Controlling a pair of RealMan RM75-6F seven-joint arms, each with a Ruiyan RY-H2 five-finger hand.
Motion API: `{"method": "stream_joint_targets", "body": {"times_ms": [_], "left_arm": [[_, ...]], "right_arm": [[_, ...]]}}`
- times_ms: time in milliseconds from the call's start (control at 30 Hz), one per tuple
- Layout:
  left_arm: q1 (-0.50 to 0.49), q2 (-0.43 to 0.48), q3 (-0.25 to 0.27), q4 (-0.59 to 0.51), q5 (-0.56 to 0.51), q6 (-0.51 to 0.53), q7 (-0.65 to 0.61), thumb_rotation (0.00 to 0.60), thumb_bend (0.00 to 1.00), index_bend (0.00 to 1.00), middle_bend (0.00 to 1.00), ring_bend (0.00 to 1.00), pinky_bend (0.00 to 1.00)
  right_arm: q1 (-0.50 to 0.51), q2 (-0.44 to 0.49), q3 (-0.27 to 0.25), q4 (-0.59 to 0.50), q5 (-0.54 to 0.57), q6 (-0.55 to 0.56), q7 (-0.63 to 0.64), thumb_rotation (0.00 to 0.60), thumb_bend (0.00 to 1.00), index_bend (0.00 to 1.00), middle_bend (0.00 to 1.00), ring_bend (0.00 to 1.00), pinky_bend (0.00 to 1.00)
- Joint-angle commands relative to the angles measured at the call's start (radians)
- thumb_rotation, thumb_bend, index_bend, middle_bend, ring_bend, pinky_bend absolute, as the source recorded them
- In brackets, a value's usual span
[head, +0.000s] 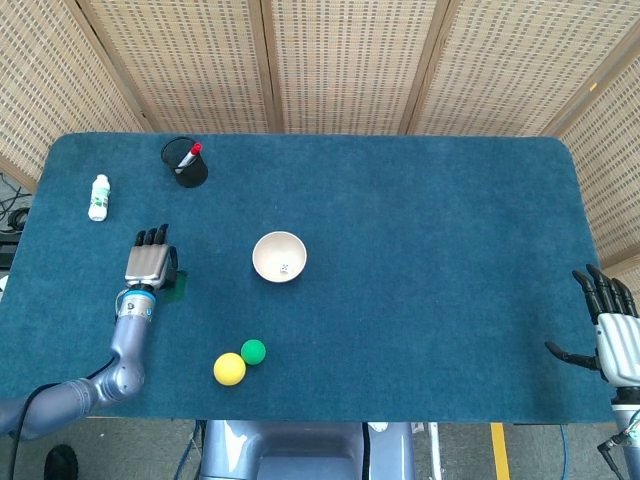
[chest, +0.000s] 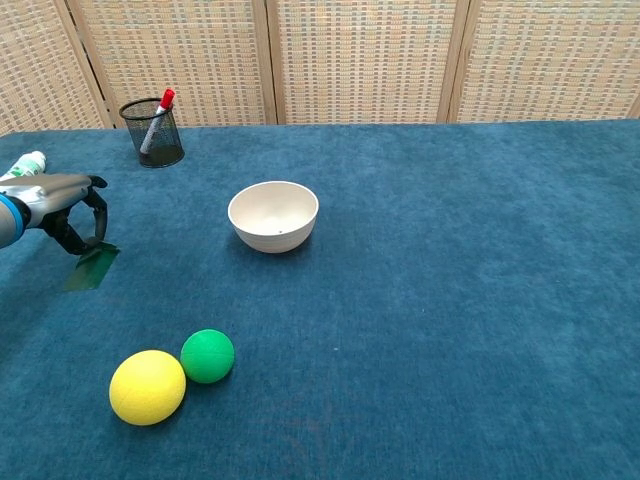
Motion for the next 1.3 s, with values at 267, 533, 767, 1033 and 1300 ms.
{"method": "stream_joint_targets", "body": {"times_ms": [267, 533, 767, 1033, 1300], "left_arm": [[0.104, 0.168, 0.093, -0.238, 0.242, 0.078, -0.115, 0.600, 0.49, 0.68, 0.00, 0.00, 0.00], [0.194, 0.271, 0.179, -0.359, 0.464, 0.163, -0.238, 0.600, 0.49, 0.69, 0.00, 0.00, 0.00], [0.270, 0.396, 0.230, -0.476, 0.657, 0.264, -0.382, 0.600, 0.48, 0.69, 0.00, 0.00, 0.00], [0.310, 0.483, 0.195, -0.504, 0.692, 0.315, -0.499, 0.600, 0.48, 0.69, 0.00, 0.00, 0.00], [0.315, 0.498, 0.139, -0.456, 0.614, 0.285, -0.534, 0.600, 0.40, 0.54, 0.00, 0.00, 0.00]], "right_arm": [[-0.001, -0.001, -0.004, -0.006, -0.007, 0.005, -0.010, 0.600, 0.00, 0.03, 0.00, 0.00, 0.00], [-0.003, -0.002, -0.005, -0.011, -0.009, 0.010, -0.019, 0.600, 0.00, 0.03, 0.00, 0.00, 0.00], [-0.007, -0.001, -0.006, -0.016, -0.015, 0.022, -0.022, 0.600, 0.00, 0.03, 0.00, 0.00, 0.00], [-0.007, 0.001, -0.003, -0.017, -0.011, 0.022, -0.020, 0.600, 0.00, 0.03, 0.00, 0.00, 0.00], [-0.009, 0.001, -0.004, -0.019, -0.014, 0.027, -0.026, 0.600, 0.00, 0.03, 0.00, 0.00, 0.00]]}}
